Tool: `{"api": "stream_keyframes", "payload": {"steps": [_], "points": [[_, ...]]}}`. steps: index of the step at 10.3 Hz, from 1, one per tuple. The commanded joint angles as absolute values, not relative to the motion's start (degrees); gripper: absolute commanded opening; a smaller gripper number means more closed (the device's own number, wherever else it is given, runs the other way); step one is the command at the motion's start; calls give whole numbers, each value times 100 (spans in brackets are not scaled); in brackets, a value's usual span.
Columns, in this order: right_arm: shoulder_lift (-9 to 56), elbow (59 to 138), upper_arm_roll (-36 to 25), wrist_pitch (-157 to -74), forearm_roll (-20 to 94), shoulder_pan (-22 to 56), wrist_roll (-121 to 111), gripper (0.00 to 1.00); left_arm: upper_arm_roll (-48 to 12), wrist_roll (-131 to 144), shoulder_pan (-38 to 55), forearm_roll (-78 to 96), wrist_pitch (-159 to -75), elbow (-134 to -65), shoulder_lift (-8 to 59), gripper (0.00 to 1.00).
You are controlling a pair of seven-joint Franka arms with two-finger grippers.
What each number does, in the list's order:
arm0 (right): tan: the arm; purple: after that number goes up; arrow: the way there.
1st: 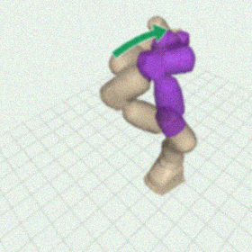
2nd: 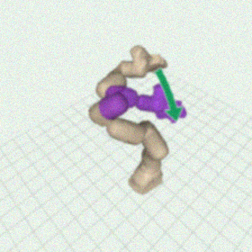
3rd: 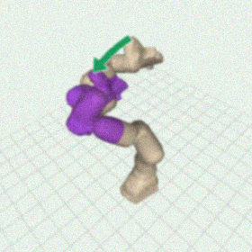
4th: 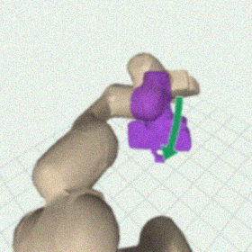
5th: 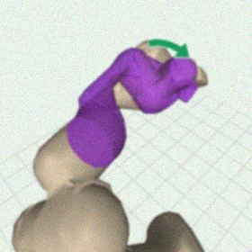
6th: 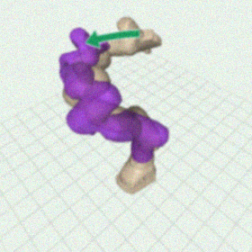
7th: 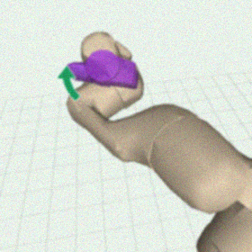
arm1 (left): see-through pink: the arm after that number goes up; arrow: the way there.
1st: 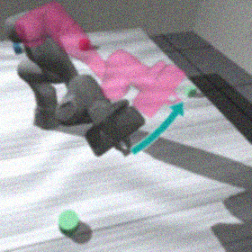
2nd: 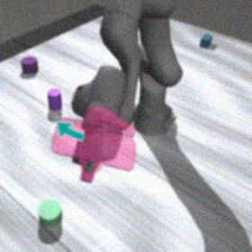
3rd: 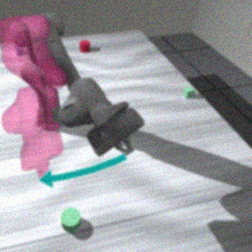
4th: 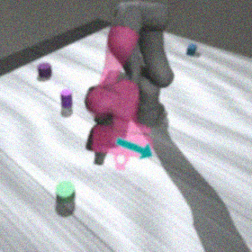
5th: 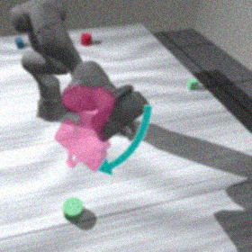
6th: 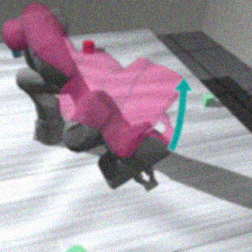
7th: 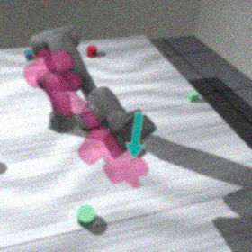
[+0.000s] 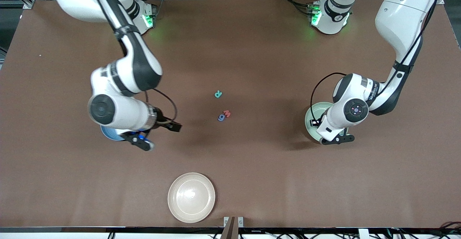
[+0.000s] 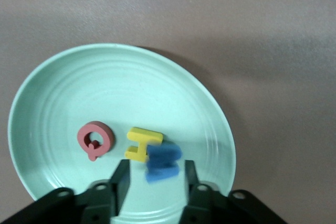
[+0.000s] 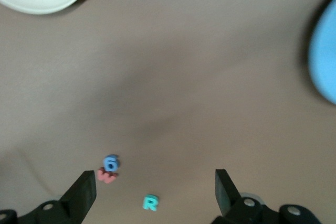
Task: Sort upper and lower case letters into plates
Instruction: 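Place the blue M on the green plate while the right gripper reaches the 6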
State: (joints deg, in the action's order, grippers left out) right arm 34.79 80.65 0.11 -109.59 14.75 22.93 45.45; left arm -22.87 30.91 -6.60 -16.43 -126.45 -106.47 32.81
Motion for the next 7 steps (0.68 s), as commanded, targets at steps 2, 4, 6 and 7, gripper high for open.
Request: {"api": "stream_keyframes", "payload": {"steps": [2, 4, 6, 7], "points": [[4085, 7972, -26, -12082, 1626, 3030, 5387, 100, -2329, 2699, -659, -1626, -12456, -10688, 2744, 100], [4332, 7972, -35, -12549, 1600, 3400, 5798, 100, -2364, 2593, -650, -1617, -12218, -10635, 2279, 100], [4525, 8015, -35, -12796, 1556, 3602, 5924, 100, -2469, 2488, -668, -1600, -11823, -10521, 1892, 100], [4622, 8068, -44, -12936, 1556, 3647, 5933, 100, -2505, 2487, -668, -1565, -11743, -10494, 1681, 100]]}}
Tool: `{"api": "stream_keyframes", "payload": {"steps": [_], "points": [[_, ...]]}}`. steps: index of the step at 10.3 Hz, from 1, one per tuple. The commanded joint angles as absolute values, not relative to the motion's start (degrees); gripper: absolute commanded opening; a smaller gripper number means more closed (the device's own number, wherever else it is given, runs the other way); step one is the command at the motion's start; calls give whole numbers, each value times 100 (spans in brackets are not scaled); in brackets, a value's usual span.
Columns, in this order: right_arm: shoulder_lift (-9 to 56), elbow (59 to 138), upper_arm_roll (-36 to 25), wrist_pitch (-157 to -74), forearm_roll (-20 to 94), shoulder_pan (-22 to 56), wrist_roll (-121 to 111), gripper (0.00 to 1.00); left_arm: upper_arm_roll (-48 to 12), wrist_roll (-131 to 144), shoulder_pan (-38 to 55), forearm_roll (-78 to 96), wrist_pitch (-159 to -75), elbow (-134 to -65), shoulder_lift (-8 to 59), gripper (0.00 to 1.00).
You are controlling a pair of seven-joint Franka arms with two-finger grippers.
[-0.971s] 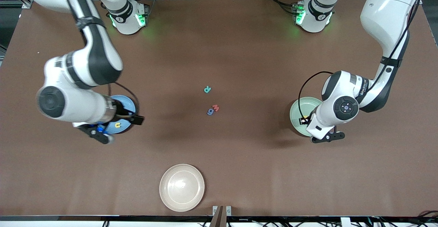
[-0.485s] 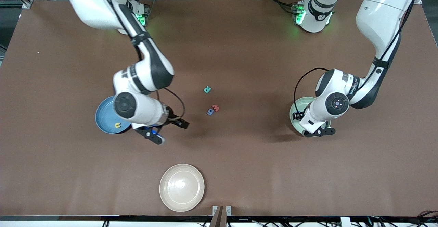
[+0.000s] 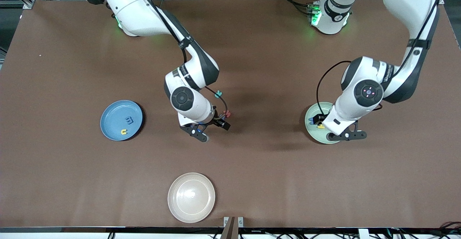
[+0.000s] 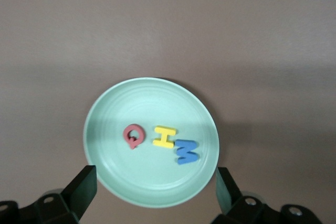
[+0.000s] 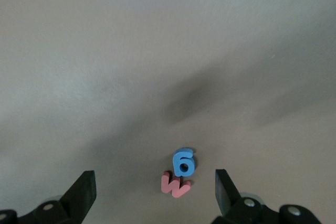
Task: Sort upper and lower case letters into plates
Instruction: 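Grasp the blue 6 with the right gripper while the left gripper returns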
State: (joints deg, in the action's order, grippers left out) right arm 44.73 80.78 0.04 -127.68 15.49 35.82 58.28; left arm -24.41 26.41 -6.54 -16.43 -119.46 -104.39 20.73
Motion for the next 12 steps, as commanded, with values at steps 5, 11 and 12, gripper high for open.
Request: {"api": "stream_keyframes", "payload": {"steps": [5, 11, 12], "points": [[4799, 8235, -44, -13034, 1538, 3744, 5941, 100, -2996, 2479, -686, -1303, -11233, -10362, 951, 100], [4799, 8481, -44, -13096, 1538, 3823, 5941, 100, -2988, 2505, -694, -976, -10714, -10002, 773, 100], [4790, 8508, -44, -13104, 1538, 3832, 5941, 100, -2980, 2496, -694, -976, -10705, -10002, 782, 100]]}}
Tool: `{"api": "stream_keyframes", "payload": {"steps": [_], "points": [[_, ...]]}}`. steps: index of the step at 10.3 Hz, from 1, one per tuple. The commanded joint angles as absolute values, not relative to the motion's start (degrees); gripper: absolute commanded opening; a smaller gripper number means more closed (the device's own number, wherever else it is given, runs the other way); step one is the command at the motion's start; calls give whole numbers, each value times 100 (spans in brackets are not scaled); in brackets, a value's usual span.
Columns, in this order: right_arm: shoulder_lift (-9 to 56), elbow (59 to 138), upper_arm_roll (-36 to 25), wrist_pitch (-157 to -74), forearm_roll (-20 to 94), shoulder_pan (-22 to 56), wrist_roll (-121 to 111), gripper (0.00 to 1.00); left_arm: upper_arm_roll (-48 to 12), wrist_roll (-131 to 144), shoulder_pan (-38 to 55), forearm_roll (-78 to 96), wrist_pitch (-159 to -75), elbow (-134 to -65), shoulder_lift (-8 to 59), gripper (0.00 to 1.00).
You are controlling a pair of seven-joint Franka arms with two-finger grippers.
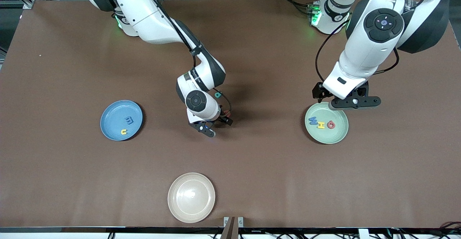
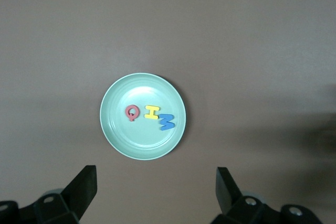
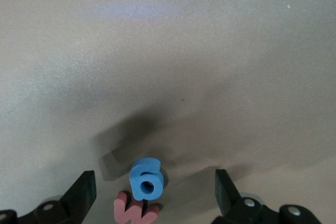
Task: Sort upper and lower case letters into plates
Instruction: 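Grasp the blue 6 with the right gripper while the left gripper returns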
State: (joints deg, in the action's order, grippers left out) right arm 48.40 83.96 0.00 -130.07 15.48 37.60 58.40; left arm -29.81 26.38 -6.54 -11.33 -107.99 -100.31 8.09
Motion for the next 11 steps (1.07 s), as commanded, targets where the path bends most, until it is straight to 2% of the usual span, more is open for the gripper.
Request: {"api": "stream_keyframes", "payload": {"steps": [1, 3, 4, 5, 11], "points": [[4799, 8508, -44, -13104, 1538, 3832, 5941, 95, -2979, 2487, -694, -976, -10705, -10002, 791, 100], [4816, 8525, -44, -13209, 1538, 3841, 5941, 80, -2988, 2487, -651, -984, -10705, -10002, 887, 100], [4843, 8525, -35, -13219, 1538, 3841, 5941, 80, -2997, 2496, -598, -984, -10714, -9993, 975, 100], [4843, 8517, -44, -13210, 1538, 3841, 5941, 74, -3006, 2522, -528, -1002, -10766, -9993, 1045, 100], [4834, 8517, -35, -13184, 1538, 3841, 5941, 22, -2971, 4214, 981, -1081, -11785, -9976, 2116, 100]]}}
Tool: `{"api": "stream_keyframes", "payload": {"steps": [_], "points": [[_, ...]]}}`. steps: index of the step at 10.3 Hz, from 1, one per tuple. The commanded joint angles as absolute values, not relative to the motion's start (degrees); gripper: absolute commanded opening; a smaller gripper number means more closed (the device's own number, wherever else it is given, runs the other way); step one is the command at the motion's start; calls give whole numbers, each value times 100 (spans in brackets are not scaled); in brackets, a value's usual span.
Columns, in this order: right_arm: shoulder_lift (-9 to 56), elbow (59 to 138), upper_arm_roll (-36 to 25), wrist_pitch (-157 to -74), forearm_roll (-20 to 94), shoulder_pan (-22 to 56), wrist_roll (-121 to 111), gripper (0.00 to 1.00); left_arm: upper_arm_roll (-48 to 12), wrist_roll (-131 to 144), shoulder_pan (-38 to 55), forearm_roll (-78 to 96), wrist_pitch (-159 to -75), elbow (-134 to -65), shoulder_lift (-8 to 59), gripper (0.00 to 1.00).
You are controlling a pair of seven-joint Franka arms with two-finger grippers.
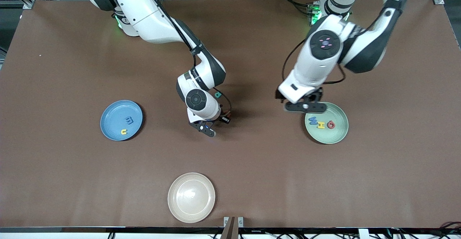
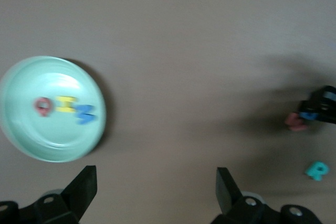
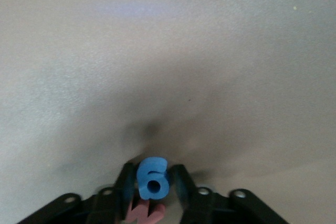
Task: Sort upper and lower case letters into plates
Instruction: 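Grasp the blue 6 with the right gripper while the left gripper returns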
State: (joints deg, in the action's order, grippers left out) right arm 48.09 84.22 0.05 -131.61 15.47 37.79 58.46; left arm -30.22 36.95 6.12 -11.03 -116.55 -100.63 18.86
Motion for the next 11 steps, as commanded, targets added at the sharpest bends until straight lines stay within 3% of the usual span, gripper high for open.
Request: {"api": "stream_keyframes", "payload": {"steps": [1, 2, 7, 11], "points": [[4817, 8508, -35, -13157, 1538, 3841, 5933, 10, -2971, 4471, 1115, -1220, -11830, -9880, 2301, 100], [4799, 8508, -35, -13140, 1538, 3841, 5915, 0, -2979, 4648, 1151, -1439, -11839, -9818, 2425, 100], [4449, 8429, -315, -12281, 1547, 3560, 4785, 0, -2988, 4816, 1239, -1477, -11865, -9809, 2575, 100], [4053, 8105, -999, -10780, 1635, 2867, 2713, 0, -2962, 5815, 1844, -1494, -11909, -9196, 3223, 100]]}}
